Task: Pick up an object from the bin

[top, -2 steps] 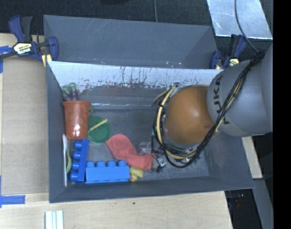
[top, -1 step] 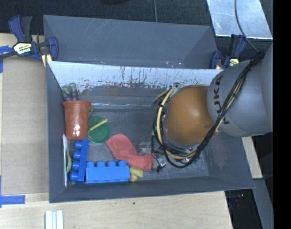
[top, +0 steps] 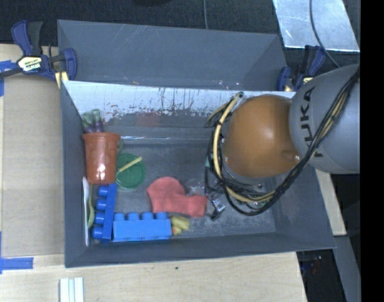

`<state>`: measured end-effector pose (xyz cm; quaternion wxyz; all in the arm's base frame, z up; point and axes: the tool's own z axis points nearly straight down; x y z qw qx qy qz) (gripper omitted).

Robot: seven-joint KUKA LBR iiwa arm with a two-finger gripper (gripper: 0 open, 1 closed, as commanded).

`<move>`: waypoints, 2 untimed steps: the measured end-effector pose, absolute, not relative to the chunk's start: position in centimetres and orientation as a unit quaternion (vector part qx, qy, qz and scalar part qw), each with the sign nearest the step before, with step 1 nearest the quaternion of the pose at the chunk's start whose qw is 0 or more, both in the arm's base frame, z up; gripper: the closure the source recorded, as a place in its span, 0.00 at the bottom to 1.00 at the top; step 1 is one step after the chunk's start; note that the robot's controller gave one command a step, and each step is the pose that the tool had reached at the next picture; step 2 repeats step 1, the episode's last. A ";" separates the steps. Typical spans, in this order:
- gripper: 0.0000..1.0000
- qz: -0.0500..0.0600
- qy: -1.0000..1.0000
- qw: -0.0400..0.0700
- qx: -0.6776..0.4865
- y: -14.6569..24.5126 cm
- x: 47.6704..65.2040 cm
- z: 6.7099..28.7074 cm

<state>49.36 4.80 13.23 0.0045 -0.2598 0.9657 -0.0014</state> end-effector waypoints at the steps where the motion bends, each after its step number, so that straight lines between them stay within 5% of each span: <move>1: 1.00 -0.001 0.966 0.002 -0.260 3.7 49.3 20.8; 2: 1.00 -0.001 0.966 0.002 -0.260 3.7 49.3 20.8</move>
Offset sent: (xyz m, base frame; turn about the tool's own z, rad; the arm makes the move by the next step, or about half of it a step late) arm 0.0298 0.0303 -0.0623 -0.2628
